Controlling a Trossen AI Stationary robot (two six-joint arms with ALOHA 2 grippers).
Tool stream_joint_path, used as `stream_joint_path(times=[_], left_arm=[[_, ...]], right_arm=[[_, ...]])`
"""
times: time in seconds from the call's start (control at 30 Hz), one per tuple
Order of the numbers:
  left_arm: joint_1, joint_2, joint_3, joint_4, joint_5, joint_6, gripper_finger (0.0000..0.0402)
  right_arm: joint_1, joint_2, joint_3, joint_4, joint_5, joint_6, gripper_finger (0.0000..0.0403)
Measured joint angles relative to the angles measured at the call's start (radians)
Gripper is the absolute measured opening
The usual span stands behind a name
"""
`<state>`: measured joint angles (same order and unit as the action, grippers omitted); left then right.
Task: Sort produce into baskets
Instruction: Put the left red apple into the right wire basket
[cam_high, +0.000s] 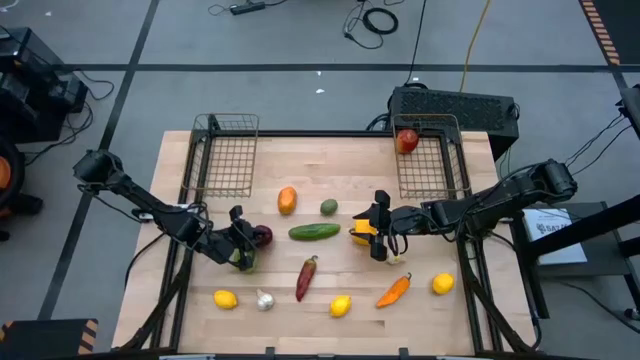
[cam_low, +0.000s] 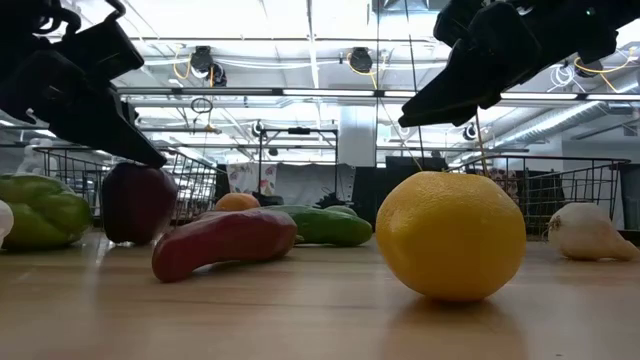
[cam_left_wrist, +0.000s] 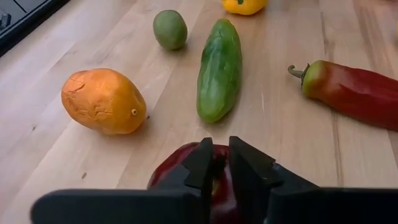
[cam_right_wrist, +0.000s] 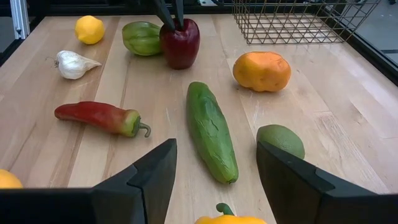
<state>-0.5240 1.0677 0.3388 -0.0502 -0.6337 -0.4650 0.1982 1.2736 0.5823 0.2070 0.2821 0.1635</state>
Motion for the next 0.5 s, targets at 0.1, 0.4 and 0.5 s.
stream_joint_path(times=[0.1, 0.4, 0.5], left_arm=[[0.000, 0.000, -0.001, -0.004, 0.000, 0.003, 0.0034], [0.000, 0.001, -0.001, -0.009, -0.023, 0.010, 0.0008], [0.000, -0.004, -0.001, -0.009, -0.026, 0.010, 0.0005]], right_arm=[[0.000, 0.000, 0.000, 0.000, 0.000, 0.000, 0.0212], [0.000, 0.000, 0.000, 0.000, 0.000, 0.000, 0.0212], [0.000, 0.000, 0.000, 0.000, 0.000, 0.000, 0.0212]])
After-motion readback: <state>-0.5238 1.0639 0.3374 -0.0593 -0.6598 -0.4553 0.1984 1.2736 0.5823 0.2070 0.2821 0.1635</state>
